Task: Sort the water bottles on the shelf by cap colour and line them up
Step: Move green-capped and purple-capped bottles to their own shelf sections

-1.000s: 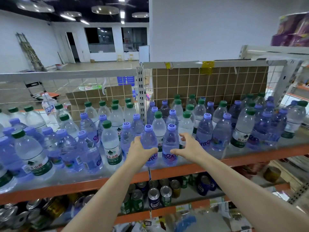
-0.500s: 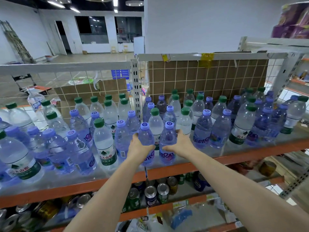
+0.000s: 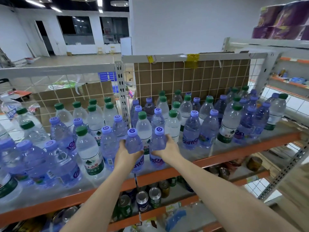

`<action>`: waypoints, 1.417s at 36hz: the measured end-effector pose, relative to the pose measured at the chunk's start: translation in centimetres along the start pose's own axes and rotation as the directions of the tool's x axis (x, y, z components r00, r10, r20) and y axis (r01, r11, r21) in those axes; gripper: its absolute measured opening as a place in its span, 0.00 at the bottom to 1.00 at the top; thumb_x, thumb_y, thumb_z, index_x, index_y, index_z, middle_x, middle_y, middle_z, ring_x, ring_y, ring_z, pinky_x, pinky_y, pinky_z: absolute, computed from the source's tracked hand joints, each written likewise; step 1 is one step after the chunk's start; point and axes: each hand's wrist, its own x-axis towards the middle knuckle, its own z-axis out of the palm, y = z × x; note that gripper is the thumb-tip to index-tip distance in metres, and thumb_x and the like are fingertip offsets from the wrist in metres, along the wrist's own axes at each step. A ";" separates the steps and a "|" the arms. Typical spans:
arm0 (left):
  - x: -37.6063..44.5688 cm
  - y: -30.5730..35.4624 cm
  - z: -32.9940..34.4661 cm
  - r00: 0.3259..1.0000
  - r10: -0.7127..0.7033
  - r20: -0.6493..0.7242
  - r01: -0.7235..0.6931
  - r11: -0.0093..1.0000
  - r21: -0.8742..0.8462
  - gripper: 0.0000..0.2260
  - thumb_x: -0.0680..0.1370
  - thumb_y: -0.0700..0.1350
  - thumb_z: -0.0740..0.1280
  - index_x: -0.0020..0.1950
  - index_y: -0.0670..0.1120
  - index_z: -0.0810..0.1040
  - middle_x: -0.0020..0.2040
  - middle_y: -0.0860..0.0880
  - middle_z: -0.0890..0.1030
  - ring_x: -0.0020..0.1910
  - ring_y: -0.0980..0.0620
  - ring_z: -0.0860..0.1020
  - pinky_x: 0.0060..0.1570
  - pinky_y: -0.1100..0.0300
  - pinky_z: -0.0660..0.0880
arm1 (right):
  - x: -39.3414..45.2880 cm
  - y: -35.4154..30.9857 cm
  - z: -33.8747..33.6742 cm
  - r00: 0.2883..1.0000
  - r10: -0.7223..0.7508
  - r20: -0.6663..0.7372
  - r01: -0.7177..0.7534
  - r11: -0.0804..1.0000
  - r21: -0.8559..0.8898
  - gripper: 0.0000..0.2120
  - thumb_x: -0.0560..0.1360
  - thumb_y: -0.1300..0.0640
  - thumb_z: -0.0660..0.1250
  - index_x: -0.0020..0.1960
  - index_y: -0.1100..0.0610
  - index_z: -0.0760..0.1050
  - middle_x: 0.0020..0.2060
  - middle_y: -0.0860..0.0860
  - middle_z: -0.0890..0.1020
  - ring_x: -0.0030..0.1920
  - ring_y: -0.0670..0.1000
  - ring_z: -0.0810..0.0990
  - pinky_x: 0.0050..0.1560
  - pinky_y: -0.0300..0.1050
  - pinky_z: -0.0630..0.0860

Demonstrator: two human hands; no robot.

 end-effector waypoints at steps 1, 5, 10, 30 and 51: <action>-0.1 0.0 0.0 1.000 0.014 -0.013 -0.014 1.000 0.017 0.29 0.70 0.49 0.76 0.65 0.48 0.64 0.56 0.43 0.77 0.53 0.39 0.77 0.49 0.48 0.75 | -0.1 0.2 -0.1 1.000 -0.006 -0.002 0.006 1.000 0.013 0.29 0.67 0.53 0.77 0.62 0.55 0.67 0.53 0.55 0.79 0.54 0.58 0.78 0.52 0.49 0.75; -1.0 0.5 0.1 0.997 0.064 -0.054 -0.056 0.989 0.138 0.31 0.69 0.56 0.75 0.65 0.51 0.64 0.61 0.46 0.78 0.54 0.41 0.78 0.44 0.53 0.71 | -0.7 0.7 -1.2 0.999 -0.040 -0.022 0.041 0.999 0.033 0.30 0.67 0.53 0.77 0.64 0.53 0.67 0.52 0.53 0.78 0.53 0.56 0.78 0.49 0.46 0.73; -2.2 2.1 0.5 0.992 0.110 -0.055 -0.090 0.956 0.280 0.34 0.69 0.59 0.72 0.69 0.51 0.61 0.56 0.45 0.80 0.52 0.41 0.78 0.44 0.52 0.74 | -0.9 0.6 -3.6 0.994 -0.101 -0.050 0.097 0.992 -0.083 0.31 0.66 0.45 0.74 0.64 0.48 0.64 0.57 0.51 0.78 0.57 0.57 0.77 0.53 0.52 0.75; -5.6 11.0 13.5 0.987 0.160 -0.034 -0.148 0.963 0.226 0.29 0.69 0.57 0.72 0.65 0.52 0.65 0.46 0.50 0.77 0.43 0.45 0.75 0.41 0.53 0.73 | 1.6 9.1 -18.0 0.978 -0.175 -0.113 0.149 0.967 -0.208 0.29 0.67 0.41 0.74 0.61 0.49 0.65 0.58 0.45 0.76 0.55 0.55 0.78 0.45 0.48 0.74; -5.6 16.8 27.2 0.987 0.138 -0.077 -0.116 0.964 0.241 0.26 0.62 0.62 0.69 0.54 0.51 0.66 0.51 0.49 0.78 0.47 0.43 0.77 0.45 0.48 0.76 | 7.6 21.2 -31.9 0.975 -0.072 -0.209 0.037 0.985 -0.170 0.34 0.65 0.39 0.74 0.65 0.48 0.67 0.59 0.48 0.79 0.58 0.55 0.79 0.45 0.45 0.69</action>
